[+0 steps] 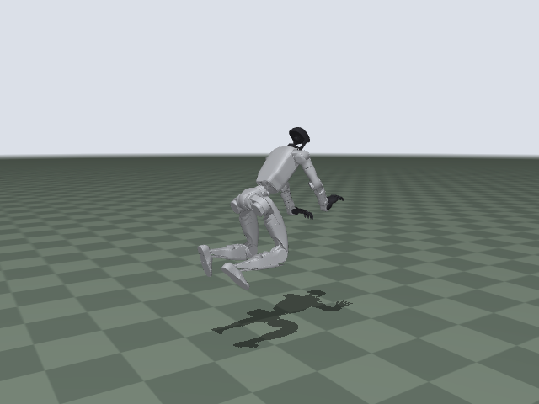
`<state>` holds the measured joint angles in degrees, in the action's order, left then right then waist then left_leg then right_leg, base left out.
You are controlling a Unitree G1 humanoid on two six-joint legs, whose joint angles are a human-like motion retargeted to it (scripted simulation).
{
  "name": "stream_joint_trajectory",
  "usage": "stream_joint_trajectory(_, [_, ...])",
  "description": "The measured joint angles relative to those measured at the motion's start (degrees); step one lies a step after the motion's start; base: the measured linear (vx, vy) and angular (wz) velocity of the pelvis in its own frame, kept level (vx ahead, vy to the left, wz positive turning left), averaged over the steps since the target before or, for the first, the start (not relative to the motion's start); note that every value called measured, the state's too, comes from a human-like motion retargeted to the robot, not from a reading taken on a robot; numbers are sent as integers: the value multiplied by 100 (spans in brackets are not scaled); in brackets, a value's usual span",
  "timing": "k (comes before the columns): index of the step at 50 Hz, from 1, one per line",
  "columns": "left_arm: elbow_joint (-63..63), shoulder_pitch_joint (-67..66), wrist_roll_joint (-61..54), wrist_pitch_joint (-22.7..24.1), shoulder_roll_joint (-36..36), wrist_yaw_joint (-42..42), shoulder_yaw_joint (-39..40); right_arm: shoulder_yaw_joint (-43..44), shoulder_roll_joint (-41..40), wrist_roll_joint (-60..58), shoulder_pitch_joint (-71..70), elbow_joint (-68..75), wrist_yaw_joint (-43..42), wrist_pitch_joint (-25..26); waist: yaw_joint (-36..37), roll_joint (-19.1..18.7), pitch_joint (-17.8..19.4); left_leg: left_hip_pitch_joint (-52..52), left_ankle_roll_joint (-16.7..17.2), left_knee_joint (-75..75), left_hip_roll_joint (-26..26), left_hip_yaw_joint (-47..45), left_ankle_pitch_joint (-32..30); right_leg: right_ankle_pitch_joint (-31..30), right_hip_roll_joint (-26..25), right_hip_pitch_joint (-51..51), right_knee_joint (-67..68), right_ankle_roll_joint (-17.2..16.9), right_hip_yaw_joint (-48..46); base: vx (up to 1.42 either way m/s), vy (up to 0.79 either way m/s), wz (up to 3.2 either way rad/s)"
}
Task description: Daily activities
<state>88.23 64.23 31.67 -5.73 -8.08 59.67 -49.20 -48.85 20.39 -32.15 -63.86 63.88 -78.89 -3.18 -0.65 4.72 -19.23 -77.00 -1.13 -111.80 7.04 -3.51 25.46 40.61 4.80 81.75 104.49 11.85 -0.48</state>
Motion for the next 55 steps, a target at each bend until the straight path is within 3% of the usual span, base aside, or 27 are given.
stream_joint_trajectory(5, [102,-416,234,-47,75,51,-284,119,113,460,-823,645,136,151,-185,495,90,-982,-177,-766,-125,-346,659,-36,119,-855,-692,184,91,27,-6,100])
stream_joint_trajectory(10, [-119,-740,579,-226,171,109,-444,205,-116,649,-977,1183,60,252,-231,858,386,-1214,-216,-910,-240,-647,1025,-676,-6,-1885,-1636,-47,125,34,-5,9])
stream_joint_trajectory(15, [-381,-1122,791,-363,86,58,-440,242,-482,430,-781,1571,-156,396,-285,891,426,-1063,-110,-601,-447,-660,919,-1446,-408,-2587,-2500,-729,456,39,0,-6])
stream_joint_trajectory(20, [-784,-1251,760,-404,-24,-10,-298,180,-825,73,-509,1874,-262,511,-103,698,450,-419,-107,-77,-402,-675,956,-1768,-87,-2757,-2353,-595,282,37,8,-91])
stream_joint_trajectory(24, [-1038,-996,448,-319,-124,-71,-130,9,-1013,-206,-314,1945,-277,546,46,409,490,79,-115,374,-287,-639,1090,-1481,299,-2298,-1373,-489,-10,29,13,-122])
stream_joint_trajectory(28, [-948,-503,-1,-141,-228,-180,7,-295,-1167,-458,-228,1908,-183,493,116,70,601,484,-214,625,-86,-527,1122,-736,666,-1330,81,-295,-266,19,13,-118])
stream_joint_trajectory(35, [-274,-125,-288,-2,-70,-210,-88,-726,-1355,-843,-123,1823,94,349,199,-274,798,1031,-251,716,222,-358,985,-104,674,264,1519,-196,-532,9,11,-83])
stream_joint_trajectory(40, [-16,-163,-306,33,99,-179,-287,-815,-1376,-877,-37,1783,342,270,208,-189,865,1169,-102,496,348,-278,524,-47,578,626,1669,-160,-667,3,9,-26])
stream_joint_trajectory(47, [73,-354,-223,45,328,-199,-669,-724,-1395,-519,-152,1695,577,186,160,108,826,842,-633,-95,657,-134,706,75,667,494,1534,109,-690,1,8,-16])
stream_joint_trajectory(55, [-124,-916,-18,45,749,-383,-1257,-541,-1363,86,-391,1686,899,218,67,436,902,223,-798,-728,569,-245,895,-241,807,-89,1180,139,-684,2,-3,-11])
